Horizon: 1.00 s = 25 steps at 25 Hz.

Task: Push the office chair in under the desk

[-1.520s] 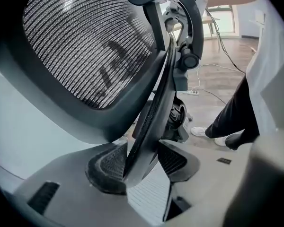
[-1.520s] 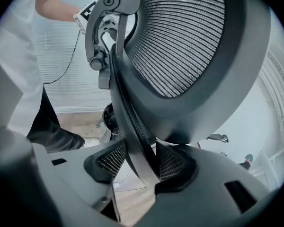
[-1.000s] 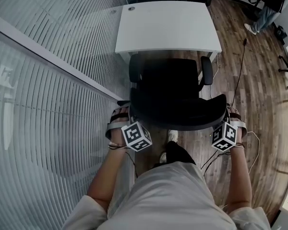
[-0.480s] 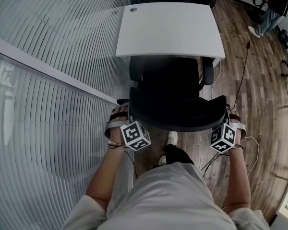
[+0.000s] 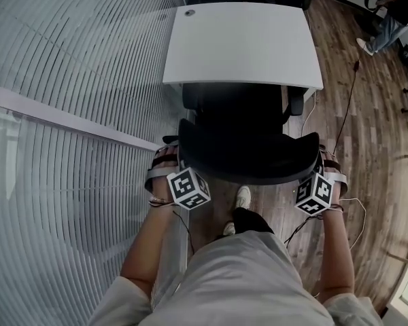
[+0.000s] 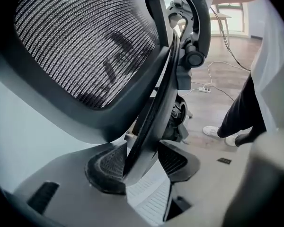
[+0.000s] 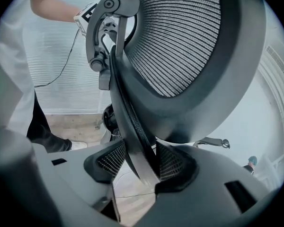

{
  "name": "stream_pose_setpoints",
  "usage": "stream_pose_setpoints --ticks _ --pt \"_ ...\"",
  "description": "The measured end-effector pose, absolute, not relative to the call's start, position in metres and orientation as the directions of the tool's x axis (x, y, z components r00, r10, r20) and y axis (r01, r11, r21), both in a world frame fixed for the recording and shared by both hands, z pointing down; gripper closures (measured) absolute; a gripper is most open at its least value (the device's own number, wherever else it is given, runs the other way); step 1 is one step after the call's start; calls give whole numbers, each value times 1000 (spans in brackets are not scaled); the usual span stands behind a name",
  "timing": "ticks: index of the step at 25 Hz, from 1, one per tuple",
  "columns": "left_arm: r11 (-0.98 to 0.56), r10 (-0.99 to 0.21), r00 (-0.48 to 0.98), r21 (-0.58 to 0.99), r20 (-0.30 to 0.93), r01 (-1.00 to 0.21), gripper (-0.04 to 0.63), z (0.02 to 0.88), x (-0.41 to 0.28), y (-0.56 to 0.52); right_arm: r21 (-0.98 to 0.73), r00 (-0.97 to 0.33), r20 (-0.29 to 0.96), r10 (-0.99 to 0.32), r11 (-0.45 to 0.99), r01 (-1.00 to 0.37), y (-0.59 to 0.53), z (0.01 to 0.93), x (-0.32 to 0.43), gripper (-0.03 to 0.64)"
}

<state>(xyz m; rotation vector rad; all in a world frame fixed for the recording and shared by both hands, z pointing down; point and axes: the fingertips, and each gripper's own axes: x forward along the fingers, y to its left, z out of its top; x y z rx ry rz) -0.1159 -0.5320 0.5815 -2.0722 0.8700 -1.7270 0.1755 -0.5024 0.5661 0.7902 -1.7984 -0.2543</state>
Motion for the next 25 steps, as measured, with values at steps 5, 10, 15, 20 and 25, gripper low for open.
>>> stream_pose_setpoints --ticks 5,10,15,20,25 --pt "-765 -626 75 -591 776 -257 376 580 -115 -549 529 -187 759 -624 757 -383 -519 565 177 402" --pt "-762 -626 66 -592 777 -263 376 580 -114 -564 524 -199 761 -618 766 -373 -535 565 177 402" --pt "-757 -630 57 -597 774 -266 376 583 -114 -578 523 -210 758 -618 768 -370 -549 567 178 402" --pt "-749 -637 49 -603 769 -273 376 587 -114 -601 529 -210 755 -621 766 -365 -572 570 178 402" --pt "-746 -635 29 -602 772 -285 374 588 -118 -623 535 -214 754 -621 770 -348 -597 569 174 402"
